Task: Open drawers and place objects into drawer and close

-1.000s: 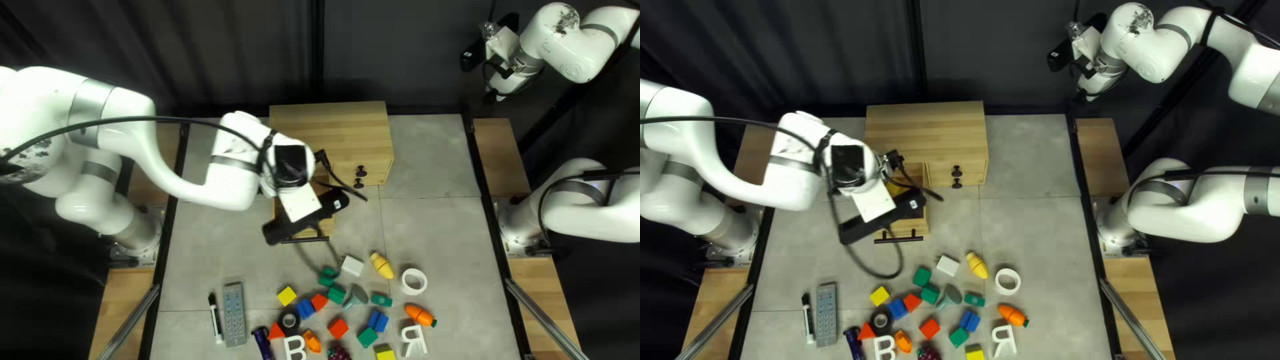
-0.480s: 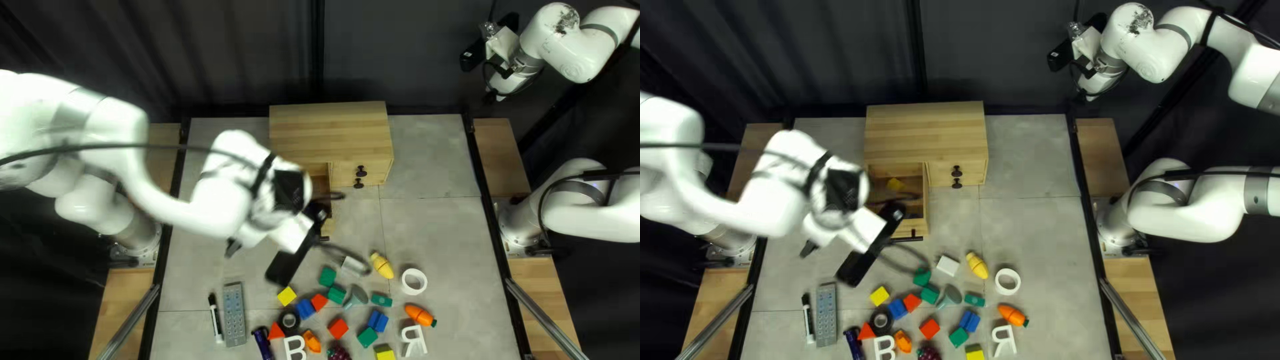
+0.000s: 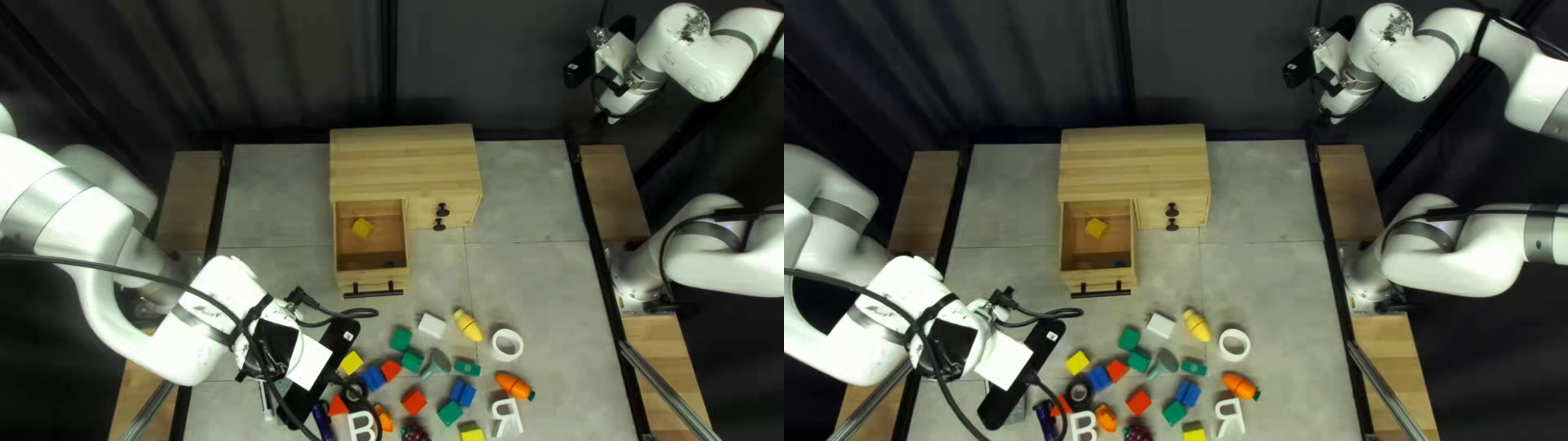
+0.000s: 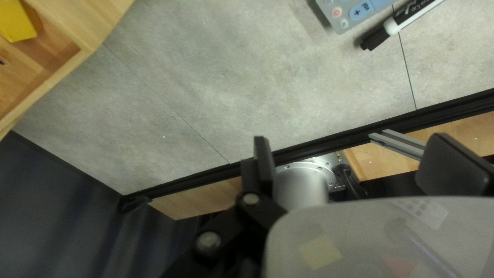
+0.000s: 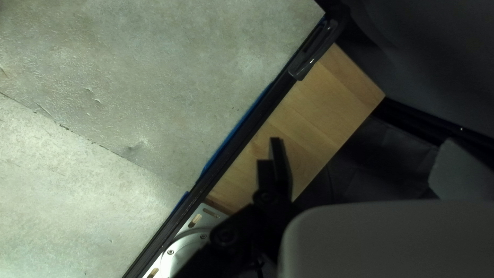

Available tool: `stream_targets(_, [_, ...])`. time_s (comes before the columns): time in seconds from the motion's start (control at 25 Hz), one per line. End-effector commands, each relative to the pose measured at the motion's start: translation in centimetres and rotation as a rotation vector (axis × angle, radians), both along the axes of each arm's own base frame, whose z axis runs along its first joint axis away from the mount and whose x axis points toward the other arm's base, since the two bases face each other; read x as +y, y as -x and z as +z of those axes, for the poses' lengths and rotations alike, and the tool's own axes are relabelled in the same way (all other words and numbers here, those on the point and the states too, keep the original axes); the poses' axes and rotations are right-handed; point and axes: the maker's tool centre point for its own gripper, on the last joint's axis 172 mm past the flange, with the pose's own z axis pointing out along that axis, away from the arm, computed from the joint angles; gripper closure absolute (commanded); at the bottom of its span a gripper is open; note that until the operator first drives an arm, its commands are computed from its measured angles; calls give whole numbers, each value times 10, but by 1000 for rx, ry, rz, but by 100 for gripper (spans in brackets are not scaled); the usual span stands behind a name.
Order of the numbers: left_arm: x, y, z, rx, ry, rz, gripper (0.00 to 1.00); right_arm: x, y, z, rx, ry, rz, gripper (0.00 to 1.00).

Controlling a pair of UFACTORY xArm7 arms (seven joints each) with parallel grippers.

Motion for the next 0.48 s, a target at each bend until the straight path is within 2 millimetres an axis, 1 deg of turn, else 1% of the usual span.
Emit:
stream_targets(0.04, [-28,0,-24,-55,7,-215,0,0,0,0,0,0,0,0])
stream_targets(0.08, [-31,0,-27,-61,9,-239,0,0,0,0,0,0,0,0])
stream_targets(0.12, [-39,0,-34,-71,15,-287,0,0,0,0,0,0,0,0])
stream_targets(0.24, [-51,-1,-44,-78,30,-367,0,0,0,0,0,0,0,0])
stream_targets(0.36, [-56,-2,-48,-86,58,-403,0,0,0,0,0,0,0,0])
stream_targets(0.48, [-67,-9,-59,-81,105,-408,0,0,0,0,0,0,0,0])
